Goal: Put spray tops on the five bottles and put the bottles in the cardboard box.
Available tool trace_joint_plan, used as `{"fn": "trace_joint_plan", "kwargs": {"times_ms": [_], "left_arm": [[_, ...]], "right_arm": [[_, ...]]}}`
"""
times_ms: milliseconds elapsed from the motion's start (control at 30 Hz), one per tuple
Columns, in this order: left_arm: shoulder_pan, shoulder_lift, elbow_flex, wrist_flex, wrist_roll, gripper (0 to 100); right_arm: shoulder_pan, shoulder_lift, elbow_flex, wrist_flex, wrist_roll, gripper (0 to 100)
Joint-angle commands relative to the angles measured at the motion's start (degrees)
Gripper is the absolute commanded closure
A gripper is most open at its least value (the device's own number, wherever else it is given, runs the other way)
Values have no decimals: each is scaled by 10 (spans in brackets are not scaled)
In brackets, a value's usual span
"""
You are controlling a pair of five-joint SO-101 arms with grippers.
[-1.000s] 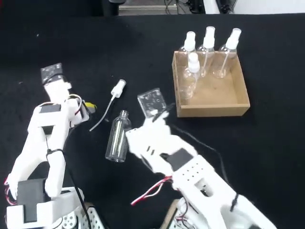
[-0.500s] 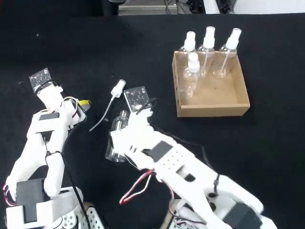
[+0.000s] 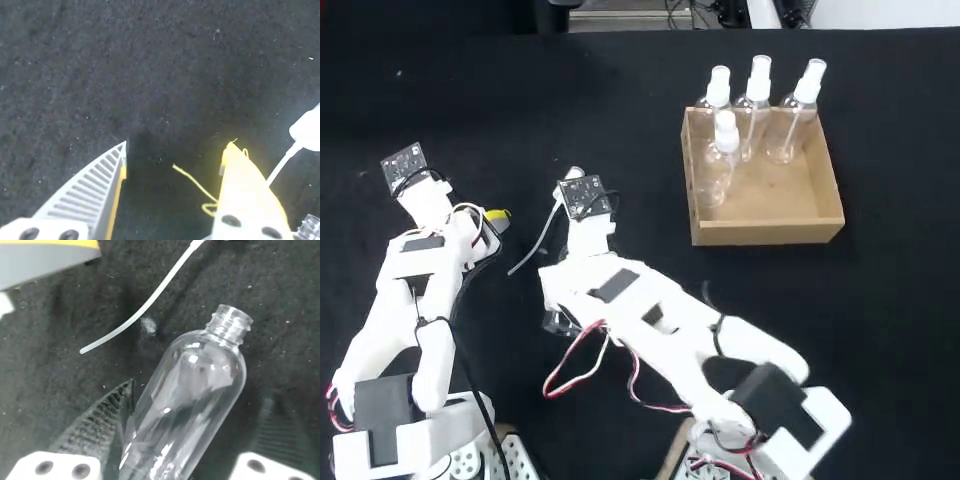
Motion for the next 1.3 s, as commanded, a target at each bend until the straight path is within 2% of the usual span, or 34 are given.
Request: {"fn": "trace_joint_plan", "kwargs": {"times_ms": [0,33,133,333,400,467,600,667,867,1000,1100,1267], "left_arm": [[-4,-18,-3,-9,7,712],[-5,-18,-3,-9,7,712],[-6,-18,-3,-8,7,712],[-6,-18,-2,-8,6,712],[-6,-18,-2,-8,6,712],[-6,-18,-2,-8,6,712],[-6,-18,-2,-8,6,712],[-6,-18,-2,-8,6,712],[-6,-18,-2,-8,6,712],[-6,-18,-2,-9,6,712],[-6,-18,-2,-8,6,712],[-6,-18,-2,-8,5,712]], "right_arm": [[-3,-8,-55,38,74,913],[-2,-12,-65,51,110,994],[4,-24,-69,99,220,917],[57,-42,-70,134,392,989],[77,-42,-68,135,430,969],[91,-41,-72,151,430,914],[93,-43,-86,196,415,704],[92,-42,-104,228,418,658],[92,-40,-126,242,410,728],[94,-27,-122,181,352,729],[95,18,-126,159,357,729],[95,96,-188,192,360,729]]}}
